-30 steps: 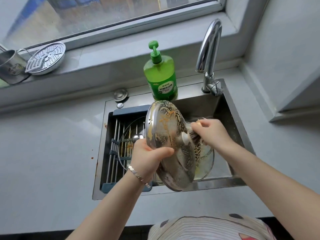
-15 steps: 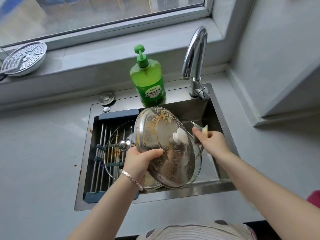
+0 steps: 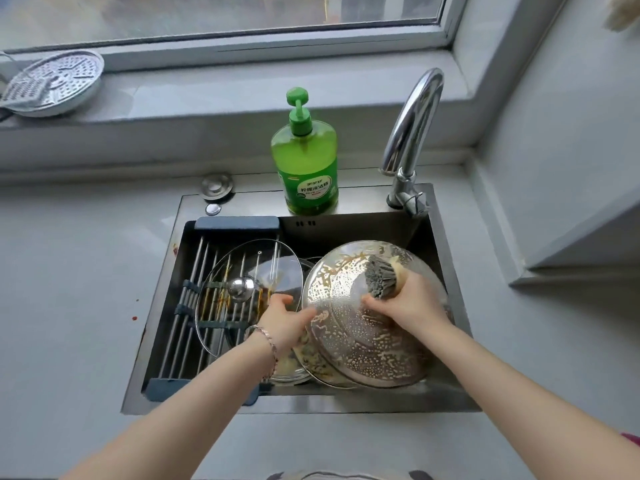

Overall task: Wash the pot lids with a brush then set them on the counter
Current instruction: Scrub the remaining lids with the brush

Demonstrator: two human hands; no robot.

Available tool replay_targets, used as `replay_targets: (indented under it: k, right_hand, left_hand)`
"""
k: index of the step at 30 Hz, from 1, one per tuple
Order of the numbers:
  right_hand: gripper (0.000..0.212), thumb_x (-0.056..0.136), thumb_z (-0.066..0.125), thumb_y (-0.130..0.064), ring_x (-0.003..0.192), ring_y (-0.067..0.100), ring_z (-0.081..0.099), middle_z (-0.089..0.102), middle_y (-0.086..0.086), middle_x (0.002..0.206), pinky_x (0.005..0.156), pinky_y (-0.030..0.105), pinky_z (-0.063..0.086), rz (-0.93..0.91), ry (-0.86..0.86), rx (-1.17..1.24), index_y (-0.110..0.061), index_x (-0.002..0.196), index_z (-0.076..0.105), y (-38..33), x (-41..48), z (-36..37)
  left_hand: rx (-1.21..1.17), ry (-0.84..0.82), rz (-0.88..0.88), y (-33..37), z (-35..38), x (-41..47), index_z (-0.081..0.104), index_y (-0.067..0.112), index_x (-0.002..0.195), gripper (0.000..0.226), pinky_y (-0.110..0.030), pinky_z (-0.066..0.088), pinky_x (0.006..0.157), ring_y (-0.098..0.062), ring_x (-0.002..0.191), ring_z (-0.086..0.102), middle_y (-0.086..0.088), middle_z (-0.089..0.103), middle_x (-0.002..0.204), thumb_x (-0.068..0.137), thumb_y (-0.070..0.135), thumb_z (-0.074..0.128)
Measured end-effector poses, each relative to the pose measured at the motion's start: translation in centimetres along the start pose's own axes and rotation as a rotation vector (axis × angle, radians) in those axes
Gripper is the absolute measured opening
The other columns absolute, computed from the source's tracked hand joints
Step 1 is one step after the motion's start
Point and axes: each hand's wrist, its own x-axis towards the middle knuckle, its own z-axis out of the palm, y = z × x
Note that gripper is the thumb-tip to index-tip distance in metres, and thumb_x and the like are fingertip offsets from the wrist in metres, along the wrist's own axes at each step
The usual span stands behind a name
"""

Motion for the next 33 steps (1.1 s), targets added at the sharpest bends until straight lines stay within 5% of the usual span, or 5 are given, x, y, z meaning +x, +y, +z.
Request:
replay_targets:
  k: [8, 18, 26, 31, 33]
  right_hand:
    - [0.031, 0.077, 0.073, -0.022, 0.095, 0.025, 0.061, 0.065, 0.006, 0.097, 0.08, 0.031, 0.049, 0.089, -0.185, -0.34, -0.014, 0.102, 0.057, 1.2, 3.5, 7.0]
    - [0.03, 0.083, 0.063, -0.012, 0.105, 0.027, 0.06, 0.063, 0.008, 0.112, 0.084, 0.033, 0.048, 0.193, -0.39, -0.517, -0.012, 0.11, 0.05, 2.6, 3.9, 14.3]
    - [0.028, 0.067, 0.079, -0.019, 0.068, 0.015, 0.058, 0.063, 0.004, 0.078, 0.053, 0.023, 0.041, 0.359, -0.258, -0.074, -0.008, 0.084, 0.059, 0.2, 5.6, 6.4]
    - [0.035, 0.067, 0.079, -0.037, 0.08, 0.018, 0.067, 0.072, 0.005, 0.084, 0.074, 0.033, 0.052, 0.227, -0.203, 0.27, -0.011, 0.088, 0.07, -4.0, 7.3, 0.2]
    - [0.027, 0.082, 0.064, -0.047, 0.063, 0.009, 0.056, 0.063, -0.003, 0.074, 0.06, 0.023, 0.046, 0.187, -0.174, 0.375, -0.02, 0.08, 0.063, -6.9, 7.6, -1.0]
  left_hand:
    - [0.001, 0.042, 0.042, -0.5, -3.4, 1.8, 0.056, 0.016, 0.1, 0.013, -0.042, 0.053, 0.083, -0.018, 0.075, 0.056, -0.002, 0.06, 0.094, 0.089, 0.01, 0.055]
    - [0.024, 0.045, 0.046, -1.0, -5.2, 3.2, 0.058, 0.019, 0.093, 0.009, -0.045, 0.052, 0.083, -0.023, 0.083, 0.058, -0.006, 0.066, 0.092, 0.089, 0.011, 0.055]
    - [0.133, 0.143, 0.193, 2.3, -4.9, 4.4, 0.055, 0.019, 0.103, 0.015, -0.017, 0.048, 0.052, -0.009, 0.066, 0.055, -0.002, 0.062, 0.104, 0.091, 0.011, 0.051]
    - [0.198, 0.307, 0.505, 9.7, -5.3, 5.1, 0.052, 0.014, 0.119, 0.032, -0.032, 0.045, 0.095, -0.018, 0.112, 0.054, -0.005, 0.057, 0.122, 0.088, 0.006, 0.049]
    - [0.266, 0.384, 0.683, 13.7, -5.8, 5.6, 0.048, 0.011, 0.126, 0.037, -0.033, 0.04, 0.101, -0.022, 0.118, 0.05, -0.008, 0.053, 0.126, 0.088, 0.007, 0.049]
